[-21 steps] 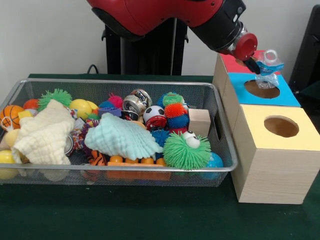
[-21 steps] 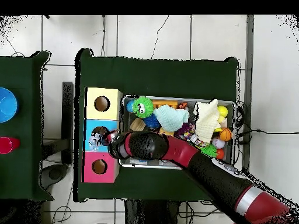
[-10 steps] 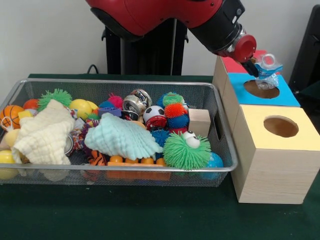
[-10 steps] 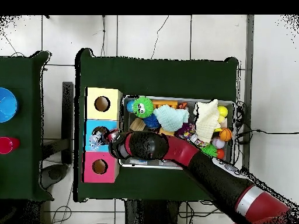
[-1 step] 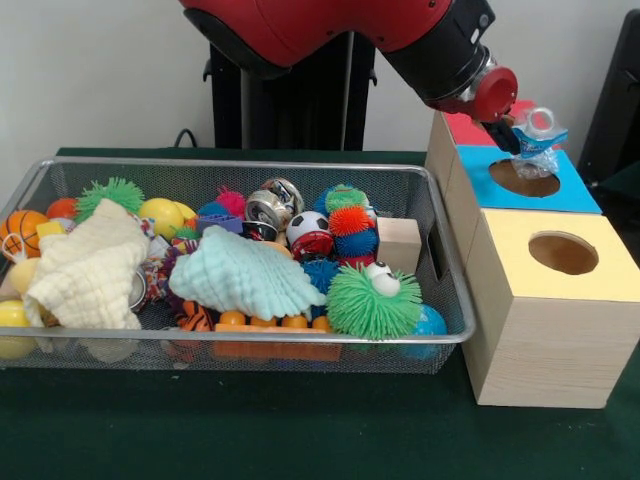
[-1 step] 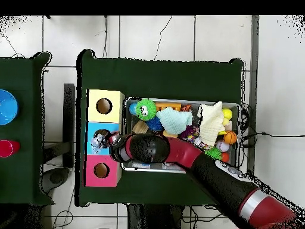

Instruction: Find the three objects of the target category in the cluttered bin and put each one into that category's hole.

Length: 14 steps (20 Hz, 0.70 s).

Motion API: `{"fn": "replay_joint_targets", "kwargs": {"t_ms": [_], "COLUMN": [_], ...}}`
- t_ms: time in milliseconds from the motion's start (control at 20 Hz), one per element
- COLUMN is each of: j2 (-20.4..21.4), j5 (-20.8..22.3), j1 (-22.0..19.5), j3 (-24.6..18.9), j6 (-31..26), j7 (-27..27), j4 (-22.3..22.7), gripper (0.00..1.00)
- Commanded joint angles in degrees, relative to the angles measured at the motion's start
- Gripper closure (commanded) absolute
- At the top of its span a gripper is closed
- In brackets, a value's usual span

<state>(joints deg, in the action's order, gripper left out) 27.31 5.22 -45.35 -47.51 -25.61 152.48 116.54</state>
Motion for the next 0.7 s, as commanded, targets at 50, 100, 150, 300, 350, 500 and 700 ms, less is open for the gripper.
{"fn": "replay_joint_targets", "kwargs": {"t_ms": [50,100,150,300,350,500,700], "j2": [0.3,0.4,0.4,-0.1,-0.2,-0.4,-0.4], "j5": [1.6,1.4,1.2,1.4,1.6,1.7,1.6], "j1": [2.3,2.5,2.6,2.9,3.1,3.0,2.9], "j3": [1.0,0.9,0.9,1.0,1.0,0.8,0.6], "j6": [-8.1,-8.7,-9.3,-10.2,-10.4,-10.8,-11.7], "j7": [-7.4,-7.4,-7.5,-8.2,-8.4,-8.5,-8.5], "j4": [-7.5,-8.1,-8.7,-10.5,-10.9,-11.5,-12.0], "gripper": [1.00,1.00,1.00,1.00,1.00,1.00,1.00]}}
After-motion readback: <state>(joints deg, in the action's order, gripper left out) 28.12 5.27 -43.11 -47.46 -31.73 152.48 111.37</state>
